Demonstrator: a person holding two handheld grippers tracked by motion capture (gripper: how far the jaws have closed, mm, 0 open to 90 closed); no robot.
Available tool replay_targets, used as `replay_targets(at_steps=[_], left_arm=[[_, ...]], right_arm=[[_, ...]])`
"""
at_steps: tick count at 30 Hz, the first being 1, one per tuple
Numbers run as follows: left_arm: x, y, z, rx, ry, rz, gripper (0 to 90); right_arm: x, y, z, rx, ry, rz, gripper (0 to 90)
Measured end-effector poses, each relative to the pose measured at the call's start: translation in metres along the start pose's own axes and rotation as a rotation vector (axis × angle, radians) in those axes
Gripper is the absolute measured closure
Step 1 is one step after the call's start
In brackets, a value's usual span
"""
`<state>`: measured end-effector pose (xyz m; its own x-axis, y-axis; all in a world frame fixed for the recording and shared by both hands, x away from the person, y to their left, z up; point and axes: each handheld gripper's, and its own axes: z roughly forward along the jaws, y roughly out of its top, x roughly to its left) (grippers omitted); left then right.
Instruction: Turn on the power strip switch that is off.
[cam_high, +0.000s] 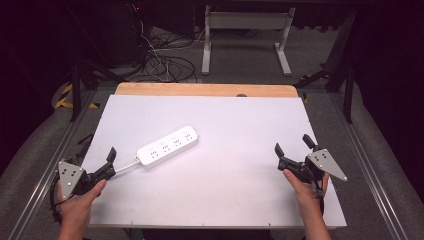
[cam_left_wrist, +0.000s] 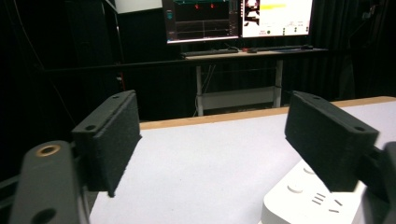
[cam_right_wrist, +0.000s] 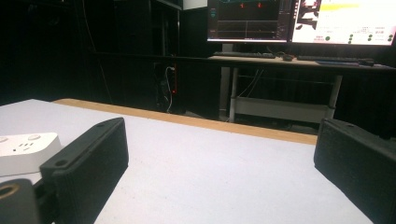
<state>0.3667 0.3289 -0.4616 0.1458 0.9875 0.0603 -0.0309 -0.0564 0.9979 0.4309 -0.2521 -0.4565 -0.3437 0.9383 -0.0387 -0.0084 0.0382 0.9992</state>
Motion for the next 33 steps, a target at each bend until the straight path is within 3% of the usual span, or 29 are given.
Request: replay_targets(at_steps=[4,14,19,23,27,33], left_arm=[[0.0000,0.0007,-0.0002,0.001,0.000,0.000,26.1],[-0.0014,0.0024,0.0000,0.004,-0.015,-0.006,31.2],[-0.0023,0.0032,-0.0003,0.005,-0.020,-0.008,42.0],[-0.0031,0.0050,0.0000,0.010,-0.025,-0.008,43.7],[-0.0031,0.0075,0.0005,0.022,-0.061,-0.020,54.5],[-0.0016,0.0079,0.0002,0.044,-0.083,-0.031,67.5]], right_arm=[[0.0001,0.0000,-0.0001,0.003,0.001,0.002,3.7],[0.0004,-0.0003,-0.0001,0.006,0.004,0.002,3.9],[0.0006,-0.0004,-0.0001,0.008,0.007,0.002,4.0],[0.0002,-0.0005,0.0000,0.008,0.018,0.011,4.2],[0.0004,-0.0005,0.0002,0.006,0.023,0.018,4.3],[0.0003,-0.0006,0.0001,0.008,0.022,0.020,4.3]])
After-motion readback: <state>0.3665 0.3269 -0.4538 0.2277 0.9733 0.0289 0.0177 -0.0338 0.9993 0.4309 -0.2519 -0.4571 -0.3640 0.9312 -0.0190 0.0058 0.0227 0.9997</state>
